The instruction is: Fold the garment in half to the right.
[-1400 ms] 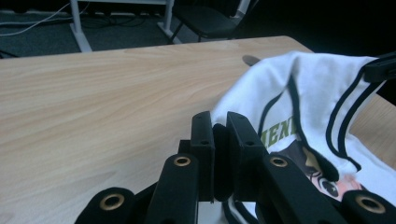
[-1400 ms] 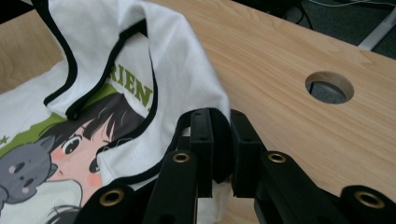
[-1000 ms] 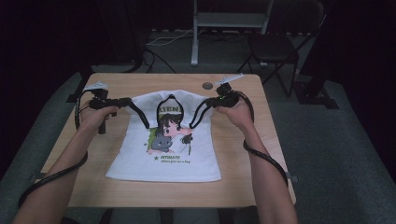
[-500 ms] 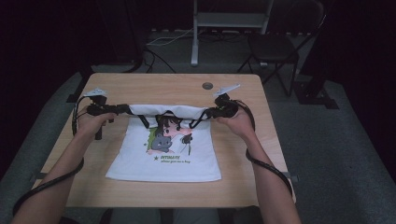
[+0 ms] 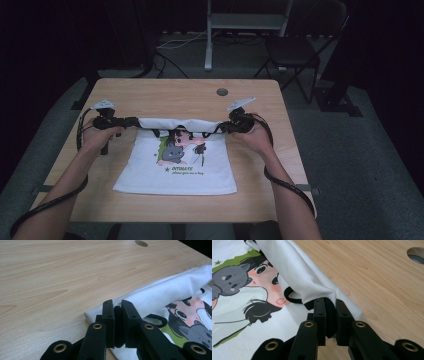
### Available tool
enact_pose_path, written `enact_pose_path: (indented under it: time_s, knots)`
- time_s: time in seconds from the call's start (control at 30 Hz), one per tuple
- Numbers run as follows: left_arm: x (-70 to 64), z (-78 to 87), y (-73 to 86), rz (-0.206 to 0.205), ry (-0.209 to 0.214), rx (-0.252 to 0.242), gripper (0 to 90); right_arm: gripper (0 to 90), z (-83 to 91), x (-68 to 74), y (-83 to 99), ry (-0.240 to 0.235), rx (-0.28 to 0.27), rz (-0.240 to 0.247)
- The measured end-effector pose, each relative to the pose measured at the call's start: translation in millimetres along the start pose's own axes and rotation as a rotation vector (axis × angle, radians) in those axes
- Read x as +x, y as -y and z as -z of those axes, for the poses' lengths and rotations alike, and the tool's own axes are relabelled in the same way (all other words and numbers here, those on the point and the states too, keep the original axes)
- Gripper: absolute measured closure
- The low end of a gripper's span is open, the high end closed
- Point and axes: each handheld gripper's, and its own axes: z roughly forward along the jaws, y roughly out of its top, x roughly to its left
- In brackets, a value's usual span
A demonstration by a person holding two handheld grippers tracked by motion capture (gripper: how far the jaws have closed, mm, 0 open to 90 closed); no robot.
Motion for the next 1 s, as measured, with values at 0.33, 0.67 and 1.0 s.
enact_pose_path:
  time_s: [0.33, 0.67, 1.0]
  knots:
    - [-3.7, 1.0, 5.4, -0.009, -0.001, 0.007, 82.0, 82.4, 0.8, 2.6, 2.0, -0.003, -0.014, 0.000]
    - [-6.0, 2.3, 7.3, -0.010, -0.001, 0.007, 82.1, 82.4, 0.3, 1.8, 4.7, -0.008, -0.019, -0.024]
    - [-11.0, 6.5, 9.2, -0.020, -0.009, 0.006, 82.2, 82.5, 5.6, 6.0, 5.1, -0.005, -0.033, -0.025]
